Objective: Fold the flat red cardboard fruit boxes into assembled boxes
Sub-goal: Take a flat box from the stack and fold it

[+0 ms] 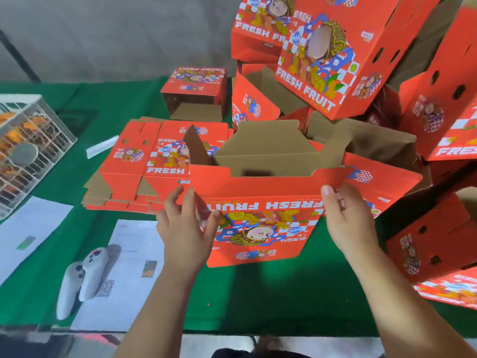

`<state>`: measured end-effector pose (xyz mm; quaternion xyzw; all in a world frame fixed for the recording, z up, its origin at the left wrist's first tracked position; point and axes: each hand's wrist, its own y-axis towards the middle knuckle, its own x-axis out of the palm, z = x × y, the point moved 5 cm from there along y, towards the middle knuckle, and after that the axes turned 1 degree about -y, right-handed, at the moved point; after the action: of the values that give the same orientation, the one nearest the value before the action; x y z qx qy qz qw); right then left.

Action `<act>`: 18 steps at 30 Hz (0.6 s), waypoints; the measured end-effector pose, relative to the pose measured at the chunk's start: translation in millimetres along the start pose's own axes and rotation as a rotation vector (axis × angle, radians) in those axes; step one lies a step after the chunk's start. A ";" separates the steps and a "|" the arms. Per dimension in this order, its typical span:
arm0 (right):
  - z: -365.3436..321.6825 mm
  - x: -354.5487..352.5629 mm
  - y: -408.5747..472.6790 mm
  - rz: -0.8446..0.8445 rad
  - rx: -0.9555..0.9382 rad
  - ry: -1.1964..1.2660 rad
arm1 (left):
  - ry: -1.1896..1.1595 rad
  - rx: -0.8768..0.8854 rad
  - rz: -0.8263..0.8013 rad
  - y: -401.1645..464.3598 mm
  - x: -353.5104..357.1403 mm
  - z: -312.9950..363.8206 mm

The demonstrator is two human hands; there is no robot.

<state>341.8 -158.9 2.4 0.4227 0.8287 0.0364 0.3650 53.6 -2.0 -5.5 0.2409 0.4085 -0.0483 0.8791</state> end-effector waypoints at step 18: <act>-1.3 -29.9 -48.6 0.247 0.203 0.190 | -0.469 0.074 -0.185 -8.7 -10.8 13.1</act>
<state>319.5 -211.4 2.7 0.5506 0.8007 0.0372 0.2332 53.1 -17.0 6.4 0.2168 0.2119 -0.1982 0.9321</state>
